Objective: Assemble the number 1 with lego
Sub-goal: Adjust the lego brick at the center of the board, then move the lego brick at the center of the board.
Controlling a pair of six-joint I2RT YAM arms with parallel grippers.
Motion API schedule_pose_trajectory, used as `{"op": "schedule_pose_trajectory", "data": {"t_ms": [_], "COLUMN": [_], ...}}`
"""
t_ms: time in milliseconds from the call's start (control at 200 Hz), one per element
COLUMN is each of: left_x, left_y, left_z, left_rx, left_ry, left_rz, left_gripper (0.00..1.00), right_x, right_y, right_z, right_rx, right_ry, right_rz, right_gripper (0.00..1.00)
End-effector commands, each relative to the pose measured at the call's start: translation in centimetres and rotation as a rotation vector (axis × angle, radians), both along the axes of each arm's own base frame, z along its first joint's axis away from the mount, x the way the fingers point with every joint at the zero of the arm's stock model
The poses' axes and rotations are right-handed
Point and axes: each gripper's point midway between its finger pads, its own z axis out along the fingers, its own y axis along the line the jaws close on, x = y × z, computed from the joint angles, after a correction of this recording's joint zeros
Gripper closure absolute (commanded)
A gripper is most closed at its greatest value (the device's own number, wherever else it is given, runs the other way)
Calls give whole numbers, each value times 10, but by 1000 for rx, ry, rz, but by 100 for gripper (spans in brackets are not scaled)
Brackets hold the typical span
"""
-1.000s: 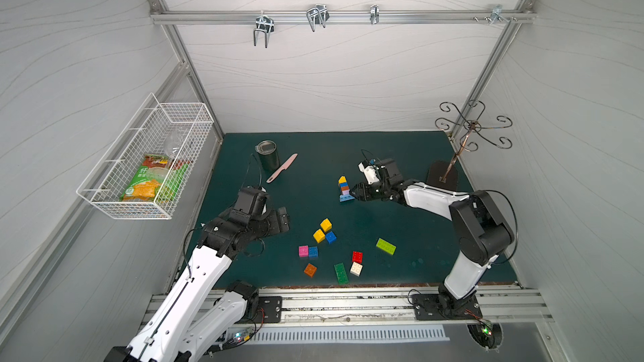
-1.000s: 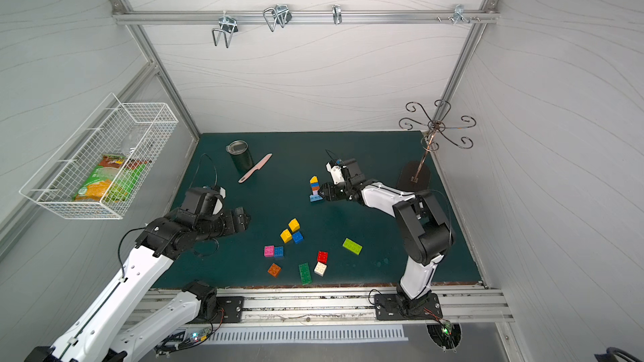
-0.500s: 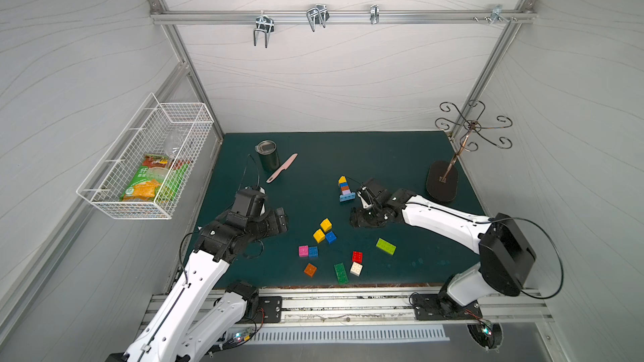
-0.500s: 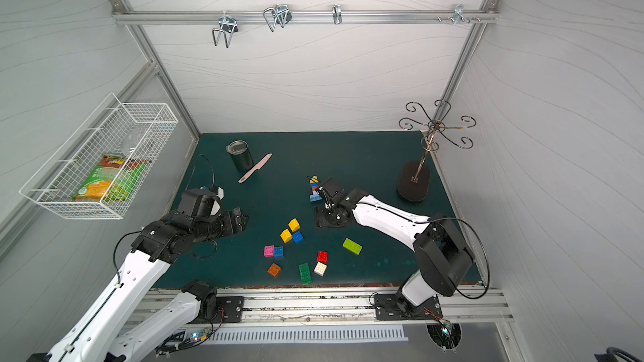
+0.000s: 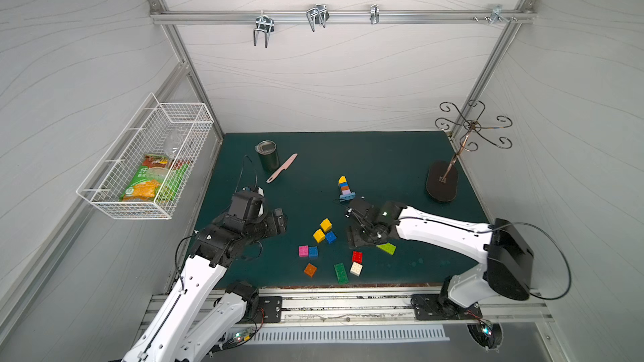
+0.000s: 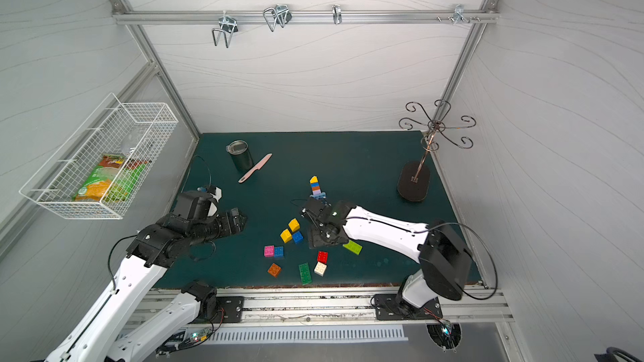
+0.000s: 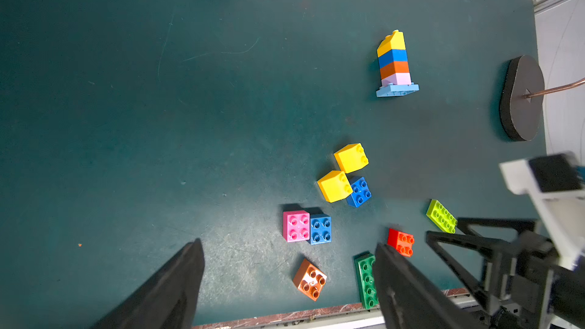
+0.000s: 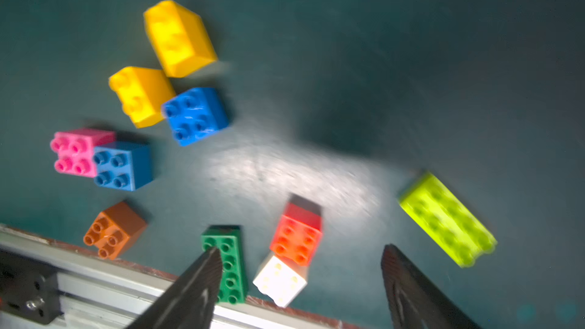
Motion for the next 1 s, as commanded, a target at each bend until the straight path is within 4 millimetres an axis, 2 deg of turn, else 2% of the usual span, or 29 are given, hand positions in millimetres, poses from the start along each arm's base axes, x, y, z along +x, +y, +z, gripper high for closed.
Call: {"op": "schedule_pose_trajectory", "data": {"t_ms": [0,25,150,245,375,555,916,996], "left_x": [3,2,2,1,0,-1,-2,-2], "left_y": [-3,-3,-3,-3,-2,-3,-3,-4], "left_z": [11,12,14,14,17,19,22,22], "left_rx": [-20,-19,-24,-26,-30,-39,-47,-49], "left_ry": [-39,-41,-51,-57,-68,-81,-93,-93], "left_rz": [-8,-8,-9,-10,-9,-13,-18,-20], "left_gripper": [11,11,11,11,11,11,11,11], "right_x": [-8,-9,-9,-12,-10,-5,12,14], "right_y": [-51,-60,-90,-96,-93,-88,-68,-62], "right_z": [-10,-13,-11,-12,-19,-40,-67,-72], "right_rx": [26,35,34,37,45,22,-88,-101], "right_ry": [62,71,46,46,59,74,120,122], "right_rz": [-244,-287,-412,-464,-483,-509,-456,-445], "right_gripper": [4,1,1,1,1,1,1,5]}}
